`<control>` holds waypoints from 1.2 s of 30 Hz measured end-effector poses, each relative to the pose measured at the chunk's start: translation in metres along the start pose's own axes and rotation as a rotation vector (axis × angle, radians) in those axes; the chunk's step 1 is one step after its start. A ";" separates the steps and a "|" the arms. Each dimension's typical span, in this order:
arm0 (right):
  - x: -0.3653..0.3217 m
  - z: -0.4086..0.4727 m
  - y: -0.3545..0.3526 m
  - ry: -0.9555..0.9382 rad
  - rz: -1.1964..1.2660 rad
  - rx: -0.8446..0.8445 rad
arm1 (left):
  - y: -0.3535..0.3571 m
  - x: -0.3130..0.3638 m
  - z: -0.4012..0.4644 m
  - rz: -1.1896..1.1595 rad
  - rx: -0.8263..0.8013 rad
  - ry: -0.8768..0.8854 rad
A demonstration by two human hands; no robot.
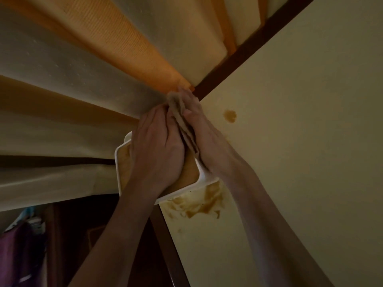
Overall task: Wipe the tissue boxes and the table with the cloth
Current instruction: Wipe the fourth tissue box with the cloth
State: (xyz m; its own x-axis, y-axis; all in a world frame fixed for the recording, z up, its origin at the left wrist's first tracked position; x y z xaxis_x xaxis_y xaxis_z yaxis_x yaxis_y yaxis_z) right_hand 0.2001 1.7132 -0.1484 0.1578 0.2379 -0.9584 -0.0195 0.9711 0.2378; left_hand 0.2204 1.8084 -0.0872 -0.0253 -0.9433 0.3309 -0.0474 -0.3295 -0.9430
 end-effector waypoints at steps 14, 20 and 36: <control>0.021 -0.067 0.025 -0.007 -0.025 0.111 | -0.001 0.003 -0.006 -0.028 0.011 -0.062; 0.007 -0.015 0.002 -0.033 0.006 0.004 | 0.002 0.000 -0.005 0.021 0.045 -0.005; 0.002 0.042 -0.014 0.054 -0.022 -0.041 | -0.026 -0.006 -0.022 -0.152 0.245 -0.217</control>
State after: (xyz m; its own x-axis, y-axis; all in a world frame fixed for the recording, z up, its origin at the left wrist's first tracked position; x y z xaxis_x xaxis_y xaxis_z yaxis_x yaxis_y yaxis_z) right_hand 0.2423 1.6995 -0.1470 0.1056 0.2161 -0.9707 -0.0567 0.9758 0.2110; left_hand 0.2001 1.8236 -0.0639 0.1779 -0.8603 0.4778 0.2070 -0.4419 -0.8728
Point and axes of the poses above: each hand's wrist, its own z-axis towards the middle knuckle, its own y-axis out of the palm, x = y × z, the point moved 2 cm from there along z, towards the middle knuckle, and after that the axes turned 14 degrees about -y, right-handed, at the moved point
